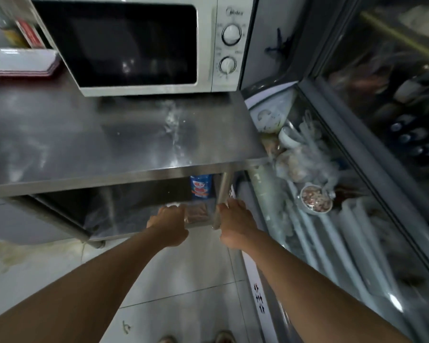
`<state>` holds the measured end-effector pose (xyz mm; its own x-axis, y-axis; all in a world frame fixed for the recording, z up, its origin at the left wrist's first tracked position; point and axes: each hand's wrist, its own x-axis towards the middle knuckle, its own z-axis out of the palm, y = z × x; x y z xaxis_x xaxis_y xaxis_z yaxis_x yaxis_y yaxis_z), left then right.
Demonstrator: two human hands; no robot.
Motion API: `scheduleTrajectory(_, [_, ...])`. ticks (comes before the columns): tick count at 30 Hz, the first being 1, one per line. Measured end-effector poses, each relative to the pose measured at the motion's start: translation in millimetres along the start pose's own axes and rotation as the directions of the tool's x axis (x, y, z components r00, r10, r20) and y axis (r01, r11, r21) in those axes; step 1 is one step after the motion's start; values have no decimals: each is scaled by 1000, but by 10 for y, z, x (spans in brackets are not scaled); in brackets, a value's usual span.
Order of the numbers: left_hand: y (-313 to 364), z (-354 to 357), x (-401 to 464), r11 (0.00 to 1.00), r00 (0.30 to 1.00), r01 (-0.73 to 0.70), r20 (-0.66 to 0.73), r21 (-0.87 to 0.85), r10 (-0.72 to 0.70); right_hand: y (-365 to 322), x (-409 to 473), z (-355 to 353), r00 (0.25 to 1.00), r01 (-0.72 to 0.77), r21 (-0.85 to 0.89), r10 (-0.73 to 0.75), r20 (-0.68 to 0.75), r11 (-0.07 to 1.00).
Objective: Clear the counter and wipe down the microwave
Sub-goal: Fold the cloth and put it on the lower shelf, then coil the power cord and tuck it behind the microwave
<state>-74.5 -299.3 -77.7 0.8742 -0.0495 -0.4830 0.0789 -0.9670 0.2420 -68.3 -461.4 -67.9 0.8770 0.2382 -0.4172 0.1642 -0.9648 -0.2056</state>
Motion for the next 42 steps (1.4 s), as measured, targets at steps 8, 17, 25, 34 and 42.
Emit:
scheduleTrajectory(8, [461,-928,-367,998,995,-61,-76,25,63,18,-463,-1079,985,34,-84,-48,-164,996])
scheduleTrajectory(17, [945,-1724,-588,993,970,-113,-213,35,118,201,-746,-1990,968,24,-95,-47,-247,995])
scheduleTrajectory(25, [1218,-2334,-672,993,924,-99,-363,68,117,336,-739,-2646,949,50,-40,-60,-311,998])
scheduleTrajectory(34, [1301,-2739,-562,996,894,-51,-442,74,78,412,-460,-3061,941,94,-15,-94,-324,995])
scheduleTrajectory(42, [1249,-3305,-47,990,873,-66,-474,128,120,456,132,-3356,935,74,32,-58,-349,997])
